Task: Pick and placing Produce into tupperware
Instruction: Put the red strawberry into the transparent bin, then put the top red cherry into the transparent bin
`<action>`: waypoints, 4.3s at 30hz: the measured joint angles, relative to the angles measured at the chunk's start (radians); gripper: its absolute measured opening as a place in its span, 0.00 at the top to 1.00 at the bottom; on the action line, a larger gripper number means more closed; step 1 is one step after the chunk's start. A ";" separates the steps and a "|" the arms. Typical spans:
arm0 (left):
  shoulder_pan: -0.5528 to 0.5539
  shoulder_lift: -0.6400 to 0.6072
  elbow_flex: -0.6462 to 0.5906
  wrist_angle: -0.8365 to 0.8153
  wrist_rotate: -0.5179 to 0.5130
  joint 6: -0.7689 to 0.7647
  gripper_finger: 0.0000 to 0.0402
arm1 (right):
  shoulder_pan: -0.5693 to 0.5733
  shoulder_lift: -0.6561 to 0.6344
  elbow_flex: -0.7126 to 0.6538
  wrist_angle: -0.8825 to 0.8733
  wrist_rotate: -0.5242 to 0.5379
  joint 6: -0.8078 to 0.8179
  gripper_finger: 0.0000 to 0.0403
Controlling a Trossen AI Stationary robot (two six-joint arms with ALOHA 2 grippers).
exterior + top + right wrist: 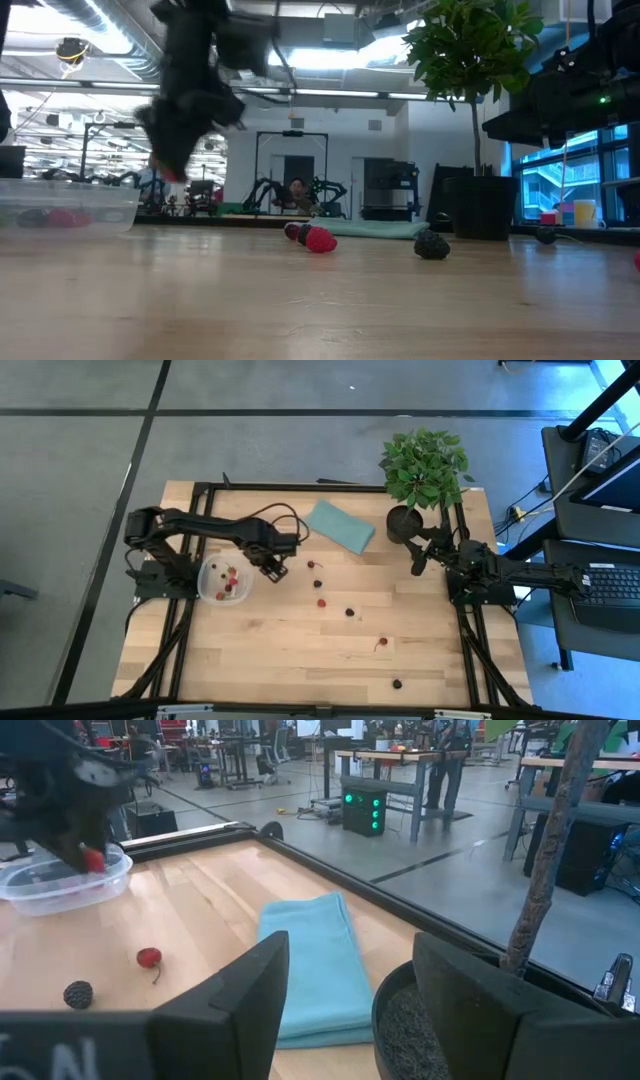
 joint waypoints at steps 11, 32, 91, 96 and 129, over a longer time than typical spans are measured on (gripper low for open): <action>-0.083 -0.174 -0.099 -0.142 -0.042 -0.182 0.62 | 0.000 0.002 0.000 0.000 0.000 0.000 0.46; -0.083 -0.312 -0.380 0.016 -0.012 -0.334 0.62 | 0.000 0.007 0.000 0.000 0.000 0.020 0.46; 0.049 -0.002 -0.149 0.843 -0.009 0.788 0.29 | 0.000 0.007 0.000 0.009 0.003 -0.070 0.46; 0.069 0.122 -0.149 0.926 0.078 0.820 0.29 | 0.000 0.007 0.000 -0.001 0.003 -0.055 0.46; 0.061 0.251 -0.149 0.977 0.136 0.896 0.50 | 0.000 0.007 0.000 -0.001 0.002 -0.056 0.46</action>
